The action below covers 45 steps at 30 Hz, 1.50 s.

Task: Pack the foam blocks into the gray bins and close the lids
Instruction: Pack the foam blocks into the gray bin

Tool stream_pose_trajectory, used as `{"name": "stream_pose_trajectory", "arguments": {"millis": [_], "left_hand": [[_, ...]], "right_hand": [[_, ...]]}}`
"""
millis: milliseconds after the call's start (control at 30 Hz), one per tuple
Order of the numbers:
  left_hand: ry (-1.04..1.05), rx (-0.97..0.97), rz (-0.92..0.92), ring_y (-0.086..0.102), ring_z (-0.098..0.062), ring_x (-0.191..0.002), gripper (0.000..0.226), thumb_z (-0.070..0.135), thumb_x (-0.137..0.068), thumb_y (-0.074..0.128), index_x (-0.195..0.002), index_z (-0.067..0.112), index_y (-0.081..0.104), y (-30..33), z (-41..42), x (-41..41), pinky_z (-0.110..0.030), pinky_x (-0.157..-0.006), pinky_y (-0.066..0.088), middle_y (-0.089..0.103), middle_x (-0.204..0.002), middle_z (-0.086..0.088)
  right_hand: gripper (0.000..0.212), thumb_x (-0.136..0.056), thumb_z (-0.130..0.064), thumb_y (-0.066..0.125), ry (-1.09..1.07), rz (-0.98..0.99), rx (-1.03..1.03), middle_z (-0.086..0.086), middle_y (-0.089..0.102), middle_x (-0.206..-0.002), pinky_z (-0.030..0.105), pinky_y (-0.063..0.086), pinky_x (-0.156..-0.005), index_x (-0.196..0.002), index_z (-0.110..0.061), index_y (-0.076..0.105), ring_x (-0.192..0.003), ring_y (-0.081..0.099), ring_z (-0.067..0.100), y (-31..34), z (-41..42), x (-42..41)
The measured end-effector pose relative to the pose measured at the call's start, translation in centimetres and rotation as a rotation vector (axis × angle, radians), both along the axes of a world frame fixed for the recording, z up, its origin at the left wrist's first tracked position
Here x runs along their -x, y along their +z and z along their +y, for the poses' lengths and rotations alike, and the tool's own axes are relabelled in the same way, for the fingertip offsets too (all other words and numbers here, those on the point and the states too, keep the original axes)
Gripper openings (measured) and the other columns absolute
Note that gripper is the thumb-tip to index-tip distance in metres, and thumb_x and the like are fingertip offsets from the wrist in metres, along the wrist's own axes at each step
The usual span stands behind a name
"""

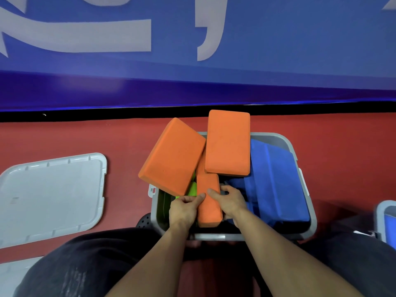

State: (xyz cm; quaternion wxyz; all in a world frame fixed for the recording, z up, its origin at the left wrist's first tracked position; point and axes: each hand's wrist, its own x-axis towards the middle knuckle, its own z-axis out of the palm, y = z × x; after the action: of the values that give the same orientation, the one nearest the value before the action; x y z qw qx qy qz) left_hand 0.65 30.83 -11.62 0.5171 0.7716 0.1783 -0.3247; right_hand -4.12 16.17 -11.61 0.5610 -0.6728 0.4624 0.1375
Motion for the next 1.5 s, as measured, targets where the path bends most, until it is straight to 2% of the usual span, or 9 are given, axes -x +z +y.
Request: {"name": "stream_pose_trajectory", "arguments": {"millis": [233,467,500,633,733,833,1000,1167,1500], "left_hand": [[-0.014,-0.072,0.025,0.069,-0.016,-0.083,0.043,0.048,-0.071,0.088,-0.087,0.011,0.073,-1.6,0.2,-0.2,-0.036,-0.082,0.058,0.074,-0.086,0.000],[-0.066,-0.180,0.057,0.073,-0.024,-0.074,0.045,0.054,-0.064,0.090,-0.079,0.016,0.072,-3.1,0.2,-1.1,-0.042,-0.073,0.063,0.074,-0.079,-0.003],[-0.094,-0.226,0.040,0.072,-0.023,-0.075,0.044,0.058,-0.066,0.088,-0.078,0.019,0.071,-3.4,0.2,-1.2,-0.039,-0.074,0.062,0.074,-0.079,-0.002],[-0.153,-0.379,0.007,0.065,-0.019,-0.072,0.041,0.063,-0.072,0.080,-0.072,0.024,0.066,-3.8,0.3,-1.6,-0.028,-0.066,0.050,0.068,-0.076,0.002],[-0.145,-0.417,0.004,0.065,-0.022,-0.075,0.044,0.065,-0.070,0.081,-0.073,0.023,0.067,-4.0,0.1,-1.8,-0.029,-0.066,0.048,0.067,-0.077,0.002],[-0.165,-0.429,0.003,0.066,-0.024,-0.077,0.050,0.067,-0.067,0.080,-0.075,0.020,0.069,-4.5,-0.4,-1.7,-0.028,-0.064,0.046,0.069,-0.081,-0.001],[-0.172,-0.412,0.019,0.070,-0.024,-0.074,0.057,0.070,-0.061,0.081,-0.076,0.017,0.069,-5.0,-0.9,-1.8,-0.030,-0.062,0.053,0.073,-0.077,-0.003],[-0.149,-0.409,0.031,0.071,-0.022,-0.072,0.060,0.076,-0.053,0.077,-0.073,0.020,0.070,-4.8,-1.4,-1.4,-0.030,-0.065,0.056,0.074,-0.074,-0.001],[-0.152,-0.387,0.005,0.072,-0.017,-0.065,0.057,0.075,-0.054,0.080,-0.065,0.020,0.071,-5.3,-1.3,-1.3,-0.036,-0.071,0.061,0.072,-0.062,0.004]], "right_hand": [[0.090,-0.073,-0.059,0.081,-0.030,0.011,-0.100,0.001,0.066,-0.124,0.050,0.063,-0.076,-0.146,-0.018,0.049,-0.102,0.070,0.021,-2.0,0.0,-0.1],[0.028,-0.089,-0.041,0.075,0.002,0.000,-0.090,-0.005,0.071,-0.089,0.052,0.062,-0.081,-0.106,-0.021,0.066,-0.094,0.073,0.023,-2.3,0.6,-0.3],[0.029,-0.088,-0.042,0.076,0.004,0.003,-0.090,-0.004,0.072,-0.090,0.051,0.062,-0.080,-0.109,-0.025,0.066,-0.094,0.073,0.023,-2.4,0.8,-0.3],[0.104,-0.050,-0.079,0.073,0.018,0.001,-0.094,0.001,0.071,-0.124,0.050,0.062,-0.083,-0.137,-0.022,0.061,-0.106,0.071,0.021,-7.4,0.7,-0.2],[0.119,-0.039,-0.089,0.072,0.024,0.010,-0.105,0.000,0.067,-0.132,0.048,0.061,-0.090,-0.140,-0.026,0.058,-0.114,0.068,0.020,-9.7,0.3,-0.2],[0.101,-0.059,-0.073,0.076,0.015,0.011,-0.120,0.002,0.067,-0.132,0.047,0.063,-0.080,-0.144,-0.023,0.055,-0.113,0.069,0.021,-8.3,-0.2,-0.3],[0.056,-0.089,-0.044,0.075,0.030,-0.020,-0.148,0.004,0.074,-0.116,0.046,0.061,-0.089,-0.137,-0.018,0.062,-0.100,0.073,0.018,-6.9,-0.7,-0.2],[0.065,-0.087,-0.048,0.076,0.038,-0.005,-0.163,0.005,0.072,-0.122,0.046,0.060,-0.092,-0.142,-0.019,0.057,-0.105,0.072,0.018,-7.6,-1.4,0.0],[0.046,-0.093,-0.043,0.071,0.043,-0.016,-0.137,0.002,0.074,-0.114,0.043,0.061,-0.090,-0.133,-0.023,0.063,-0.098,0.073,0.018,-7.5,-1.1,-0.1]]}}
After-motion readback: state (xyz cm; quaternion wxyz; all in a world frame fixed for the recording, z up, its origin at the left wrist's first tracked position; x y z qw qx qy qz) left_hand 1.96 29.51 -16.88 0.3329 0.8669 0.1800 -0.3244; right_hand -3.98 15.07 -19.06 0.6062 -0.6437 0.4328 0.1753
